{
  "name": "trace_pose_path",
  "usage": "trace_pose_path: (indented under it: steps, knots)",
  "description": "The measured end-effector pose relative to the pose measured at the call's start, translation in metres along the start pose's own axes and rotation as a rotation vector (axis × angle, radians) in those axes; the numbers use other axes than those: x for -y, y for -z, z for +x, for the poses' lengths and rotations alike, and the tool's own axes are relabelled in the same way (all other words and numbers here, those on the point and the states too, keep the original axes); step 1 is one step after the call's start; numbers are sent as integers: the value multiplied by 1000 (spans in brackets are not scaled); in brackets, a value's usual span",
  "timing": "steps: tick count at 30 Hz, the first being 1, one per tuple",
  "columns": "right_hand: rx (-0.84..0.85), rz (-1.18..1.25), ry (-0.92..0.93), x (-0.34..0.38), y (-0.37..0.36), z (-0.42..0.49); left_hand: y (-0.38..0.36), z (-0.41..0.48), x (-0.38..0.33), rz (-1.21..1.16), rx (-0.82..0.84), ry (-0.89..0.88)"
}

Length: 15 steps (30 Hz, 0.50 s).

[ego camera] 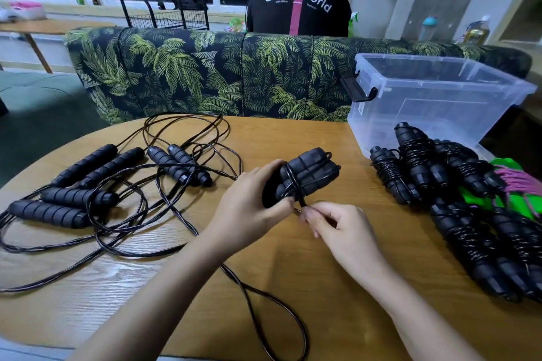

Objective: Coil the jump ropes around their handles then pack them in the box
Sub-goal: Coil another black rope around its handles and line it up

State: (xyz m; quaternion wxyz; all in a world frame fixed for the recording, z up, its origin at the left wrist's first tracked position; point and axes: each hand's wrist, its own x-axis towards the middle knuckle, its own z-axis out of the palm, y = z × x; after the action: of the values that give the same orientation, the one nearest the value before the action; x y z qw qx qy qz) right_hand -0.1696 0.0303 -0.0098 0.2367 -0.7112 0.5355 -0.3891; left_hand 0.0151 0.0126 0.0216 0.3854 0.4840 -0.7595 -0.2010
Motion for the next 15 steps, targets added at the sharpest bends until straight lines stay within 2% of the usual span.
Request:
trace_pose_path:
  steps: [5,10,15]
  knots:
    - [-3,-17,42,1,1,-1,-5,-5,-5,59,-81,19]
    - [16,-83,74,-6,-1,-4,-7,0,4,48,-53,34]
    - [11,-306,249,-24,1,-3,-10,4,10,158,-42,24]
